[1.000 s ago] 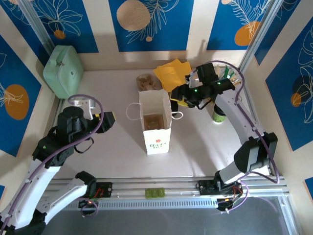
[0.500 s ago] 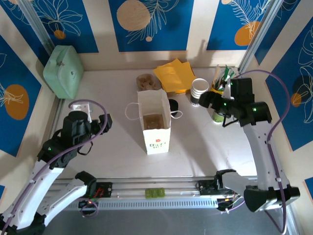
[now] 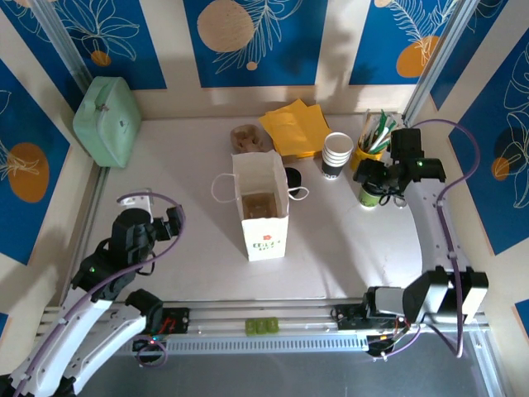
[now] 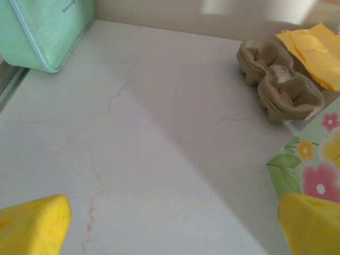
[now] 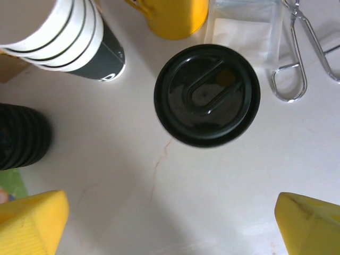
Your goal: Pack the takeout coffee
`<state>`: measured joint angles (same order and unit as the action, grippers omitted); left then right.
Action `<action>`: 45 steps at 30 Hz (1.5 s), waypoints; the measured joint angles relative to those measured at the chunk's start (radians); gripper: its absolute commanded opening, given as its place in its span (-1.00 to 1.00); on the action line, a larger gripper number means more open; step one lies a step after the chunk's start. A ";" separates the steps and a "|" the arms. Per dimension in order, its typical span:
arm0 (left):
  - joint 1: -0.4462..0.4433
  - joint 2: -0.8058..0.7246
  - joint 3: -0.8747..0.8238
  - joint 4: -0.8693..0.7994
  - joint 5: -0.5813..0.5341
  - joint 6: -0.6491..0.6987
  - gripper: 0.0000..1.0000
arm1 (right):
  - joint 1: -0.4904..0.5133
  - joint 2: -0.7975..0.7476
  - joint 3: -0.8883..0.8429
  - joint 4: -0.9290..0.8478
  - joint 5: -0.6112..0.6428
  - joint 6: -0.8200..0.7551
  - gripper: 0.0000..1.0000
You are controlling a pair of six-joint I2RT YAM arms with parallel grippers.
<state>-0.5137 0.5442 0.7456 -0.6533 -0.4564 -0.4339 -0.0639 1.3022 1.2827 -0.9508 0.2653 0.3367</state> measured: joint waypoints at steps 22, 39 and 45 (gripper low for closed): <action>0.000 -0.042 -0.008 0.026 0.022 0.006 0.99 | -0.068 0.326 0.152 0.019 -0.010 -0.128 0.91; 0.000 -0.046 -0.008 0.025 0.022 0.006 0.99 | -0.075 0.392 0.175 -0.002 -0.008 -0.127 0.82; 0.000 -0.046 -0.008 0.025 0.022 0.006 0.99 | -0.082 0.402 0.176 -0.009 -0.010 -0.127 0.66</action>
<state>-0.5137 0.4984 0.7376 -0.6281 -0.4347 -0.4278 -0.1459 1.7042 1.4590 -0.9600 0.2554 0.2092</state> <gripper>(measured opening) 0.994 0.841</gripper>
